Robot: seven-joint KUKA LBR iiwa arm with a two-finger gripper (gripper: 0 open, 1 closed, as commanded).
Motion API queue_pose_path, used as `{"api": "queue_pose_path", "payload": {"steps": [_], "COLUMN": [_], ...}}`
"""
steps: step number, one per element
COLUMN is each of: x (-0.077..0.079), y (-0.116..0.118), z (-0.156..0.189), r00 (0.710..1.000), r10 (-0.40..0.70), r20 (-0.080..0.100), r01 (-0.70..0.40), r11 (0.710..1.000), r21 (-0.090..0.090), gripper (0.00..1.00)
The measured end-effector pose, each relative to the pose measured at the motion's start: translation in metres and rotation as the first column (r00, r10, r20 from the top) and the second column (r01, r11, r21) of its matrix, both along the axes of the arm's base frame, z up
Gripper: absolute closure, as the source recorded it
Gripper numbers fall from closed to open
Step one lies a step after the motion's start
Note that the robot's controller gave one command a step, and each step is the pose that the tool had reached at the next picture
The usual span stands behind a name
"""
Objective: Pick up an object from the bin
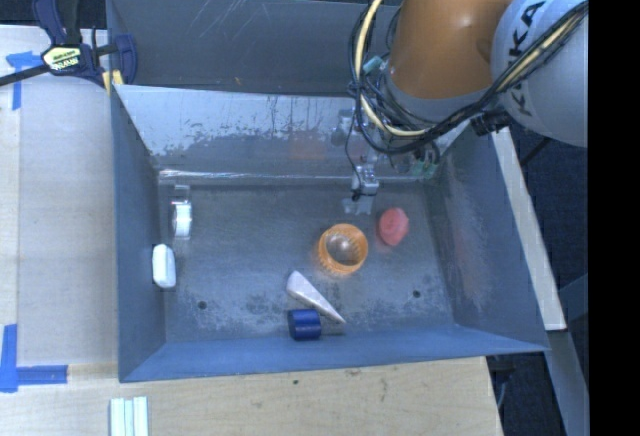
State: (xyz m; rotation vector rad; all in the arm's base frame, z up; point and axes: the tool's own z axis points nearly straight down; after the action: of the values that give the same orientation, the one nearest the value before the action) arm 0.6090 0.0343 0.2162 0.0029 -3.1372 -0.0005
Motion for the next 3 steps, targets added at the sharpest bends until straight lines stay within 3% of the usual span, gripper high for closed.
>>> {"api": "queue_pose_path", "payload": {"steps": [1,2,3], "x": [0.001,-0.084,-0.072], "y": [0.000,0.009,0.005], "z": [0.005,-0.150,-0.072], "r00": [1.000,0.992,0.998], "r10": [-0.001,0.125,0.053], "r20": [0.009,-0.004,0.012], "r01": [0.001,-0.125,-0.053], "r11": [1.000,0.992,0.999], "r21": [0.000,0.001,0.000], "gripper": [0.00,0.00,0.00]}}
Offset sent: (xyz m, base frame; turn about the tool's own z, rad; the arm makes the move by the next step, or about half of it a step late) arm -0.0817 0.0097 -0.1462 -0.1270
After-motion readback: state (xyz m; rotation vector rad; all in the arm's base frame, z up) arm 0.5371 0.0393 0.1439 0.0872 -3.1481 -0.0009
